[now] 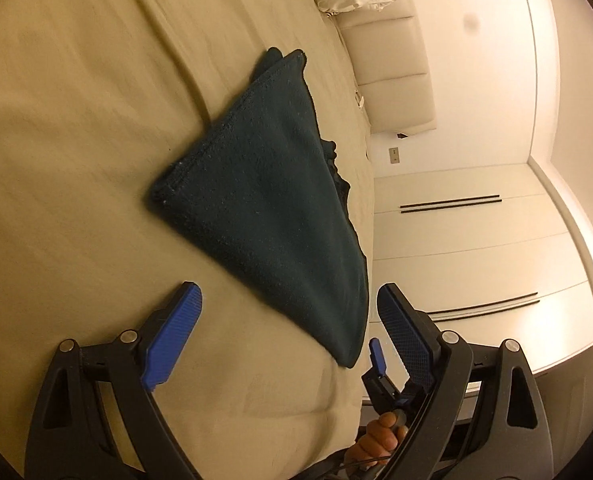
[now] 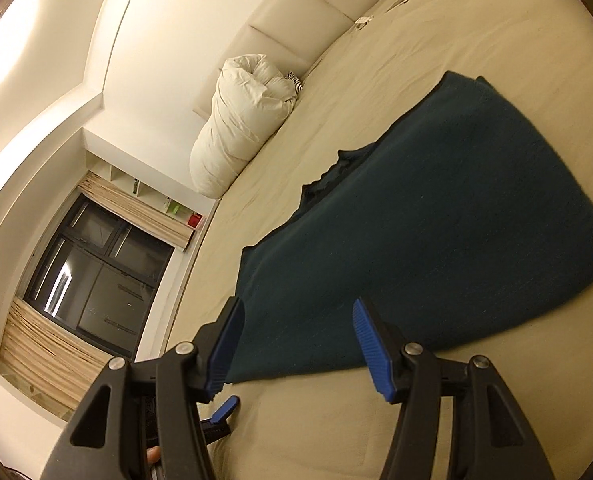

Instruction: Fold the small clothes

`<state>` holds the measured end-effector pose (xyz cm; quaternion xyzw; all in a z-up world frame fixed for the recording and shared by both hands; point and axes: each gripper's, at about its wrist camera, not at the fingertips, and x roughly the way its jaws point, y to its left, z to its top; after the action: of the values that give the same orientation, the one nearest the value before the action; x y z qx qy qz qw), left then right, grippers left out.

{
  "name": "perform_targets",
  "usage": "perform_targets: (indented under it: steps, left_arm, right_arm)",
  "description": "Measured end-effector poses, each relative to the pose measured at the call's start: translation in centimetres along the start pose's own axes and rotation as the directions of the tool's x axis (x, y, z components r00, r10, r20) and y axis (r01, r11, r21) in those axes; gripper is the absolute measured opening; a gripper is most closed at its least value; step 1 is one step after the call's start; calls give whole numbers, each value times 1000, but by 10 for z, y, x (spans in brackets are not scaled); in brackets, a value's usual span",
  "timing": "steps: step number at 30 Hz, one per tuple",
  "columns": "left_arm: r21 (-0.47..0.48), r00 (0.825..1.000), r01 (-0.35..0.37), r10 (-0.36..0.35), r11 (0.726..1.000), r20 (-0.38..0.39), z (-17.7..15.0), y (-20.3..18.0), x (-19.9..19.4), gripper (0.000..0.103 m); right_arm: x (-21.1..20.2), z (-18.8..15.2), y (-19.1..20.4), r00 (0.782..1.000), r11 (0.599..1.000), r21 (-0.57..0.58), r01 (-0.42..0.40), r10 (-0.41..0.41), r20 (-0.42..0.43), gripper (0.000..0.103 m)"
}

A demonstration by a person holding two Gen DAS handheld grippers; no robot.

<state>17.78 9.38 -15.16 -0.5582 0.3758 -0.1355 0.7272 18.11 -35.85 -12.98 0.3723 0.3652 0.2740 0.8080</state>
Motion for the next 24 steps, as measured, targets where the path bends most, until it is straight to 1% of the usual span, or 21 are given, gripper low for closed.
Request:
perform_targets:
  steps: [3, 11, 12, 14, 15, 16, 17, 18, 21, 24]
  left_arm:
    - [-60, 1000, 13, -12, 998, 21, 4, 7, 5, 89]
    - [-105, 996, 53, -45, 993, 78, 19, 7, 19, 89]
    - [-112, 995, 56, -47, 992, 86, 20, 8, 20, 87]
    - [-124, 994, 58, -46, 991, 103, 22, 10, 23, 79]
    - [-129, 993, 57, -44, 990, 106, 25, 11, 26, 71]
    - [-132, 993, 58, -44, 990, 108, 25, 12, 26, 67]
    - [-132, 993, 60, -45, 989, 112, 26, 12, 26, 60]
    - [-130, 993, 58, -43, 990, 114, 26, 13, 26, 55]
    - [-112, 993, 30, -17, 993, 120, 26, 11, 29, 54]
    - [-50, 996, -8, 12, 999, 92, 31, 2, 34, 55]
  right_arm:
    - [10, 3, 1, 1000, 1000, 1, -3, 3, -12, 60]
    - [28, 13, 7, 999, 999, 2, -34, 34, -30, 60]
    - [31, 14, 7, 999, 999, 5, -39, 39, -33, 60]
    - [35, 15, 9, 998, 999, 6, -47, 48, -42, 60]
    - [39, 16, 9, 998, 999, 6, -50, 50, -49, 60]
    - [42, 17, 10, 997, 999, 7, -48, 48, -56, 60]
    - [46, 17, 10, 997, 999, 8, -44, 44, -64, 60]
    - [50, 17, 10, 997, 999, 10, -43, 44, -71, 60]
    - [59, 17, 11, 995, 999, 10, -44, 45, -89, 60]
    - [66, 16, 14, 993, 999, 2, -32, 32, -113, 60]
